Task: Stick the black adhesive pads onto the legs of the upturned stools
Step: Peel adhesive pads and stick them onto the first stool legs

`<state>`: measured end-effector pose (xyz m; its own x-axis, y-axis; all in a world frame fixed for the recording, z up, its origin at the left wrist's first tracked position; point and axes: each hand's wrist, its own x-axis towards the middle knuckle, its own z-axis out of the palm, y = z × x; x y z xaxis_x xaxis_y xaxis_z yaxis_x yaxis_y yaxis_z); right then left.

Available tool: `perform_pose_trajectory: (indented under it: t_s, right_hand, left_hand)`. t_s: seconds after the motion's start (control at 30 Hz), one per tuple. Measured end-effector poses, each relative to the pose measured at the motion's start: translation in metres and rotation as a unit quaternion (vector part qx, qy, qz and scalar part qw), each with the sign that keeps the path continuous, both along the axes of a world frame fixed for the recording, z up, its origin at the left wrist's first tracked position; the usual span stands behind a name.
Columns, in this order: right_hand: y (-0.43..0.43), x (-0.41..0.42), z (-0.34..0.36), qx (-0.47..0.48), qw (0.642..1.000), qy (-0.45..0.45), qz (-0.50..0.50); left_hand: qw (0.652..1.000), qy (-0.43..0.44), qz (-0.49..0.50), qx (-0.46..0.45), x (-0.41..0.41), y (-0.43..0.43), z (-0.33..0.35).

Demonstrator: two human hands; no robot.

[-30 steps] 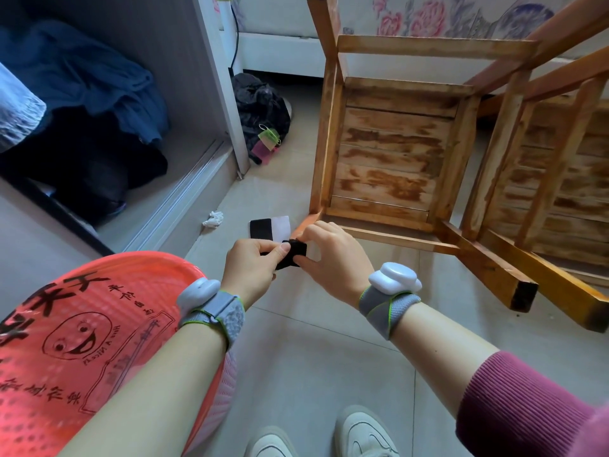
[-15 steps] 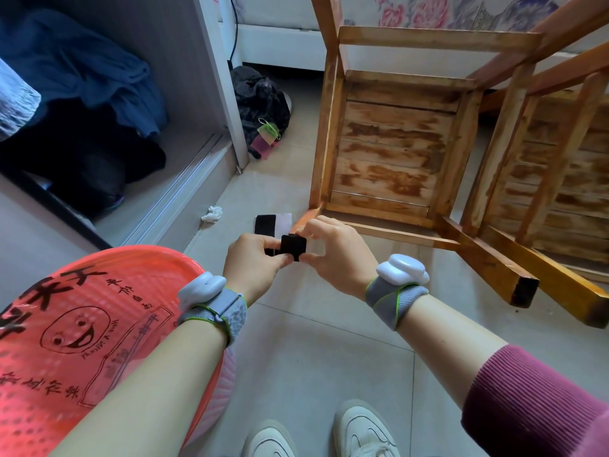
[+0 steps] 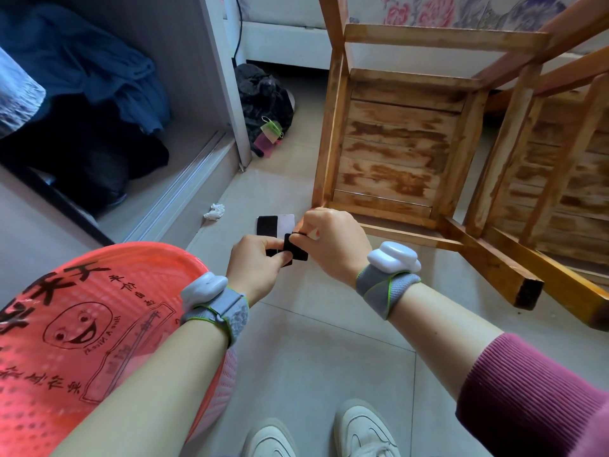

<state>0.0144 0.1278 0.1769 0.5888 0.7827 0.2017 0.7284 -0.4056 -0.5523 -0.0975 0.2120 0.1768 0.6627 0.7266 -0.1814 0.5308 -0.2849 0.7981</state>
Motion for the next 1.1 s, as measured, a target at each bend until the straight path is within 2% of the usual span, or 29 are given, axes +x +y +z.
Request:
perform_pose_trajectory:
  t_s: [0.13,0.33,0.43,0.5,0.6,0.7,0.8,0.93,1.1]
  right_hand:
    - [0.002,-0.004,-0.002,0.021,1.0,-0.019,-0.006]
    - [-0.007,0.005,-0.011,0.031,0.998,0.02,0.046]
    - [-0.008,0.004,-0.004,-0.007,0.998,-0.01,0.064]
    - [-0.007,0.005,0.007,-0.068,0.994,-0.028,0.075]
    - [-0.005,0.007,0.03,-0.129,0.989,0.002,0.067]
    - [-0.002,0.001,0.063,-0.014,0.995,0.095,0.032]
    - [0.0,-0.008,0.096,0.072,0.988,0.135,0.03]
    - [-0.005,-0.011,0.119,0.083,0.988,0.133,0.016]
    - [-0.015,-0.011,0.132,0.087,0.98,0.179,0.018]
  left_hand:
    - [1.0,0.008,0.002,0.007,0.002,0.0,0.001]
    - [1.0,0.013,0.006,-0.025,-0.003,0.002,-0.002]
    - [0.998,0.029,0.02,-0.056,-0.008,0.009,-0.003]
    - [0.996,0.027,0.037,-0.077,-0.013,0.016,0.005]
    - [0.996,0.018,0.053,-0.073,-0.018,0.024,0.031]
    - [0.993,-0.04,0.058,-0.091,-0.014,0.027,0.066]
    - [0.989,-0.084,0.06,-0.104,-0.007,0.022,0.095]
    - [0.981,-0.131,0.097,-0.107,-0.002,0.006,0.124]
    - [0.971,-0.194,0.114,-0.075,0.002,-0.022,0.141]
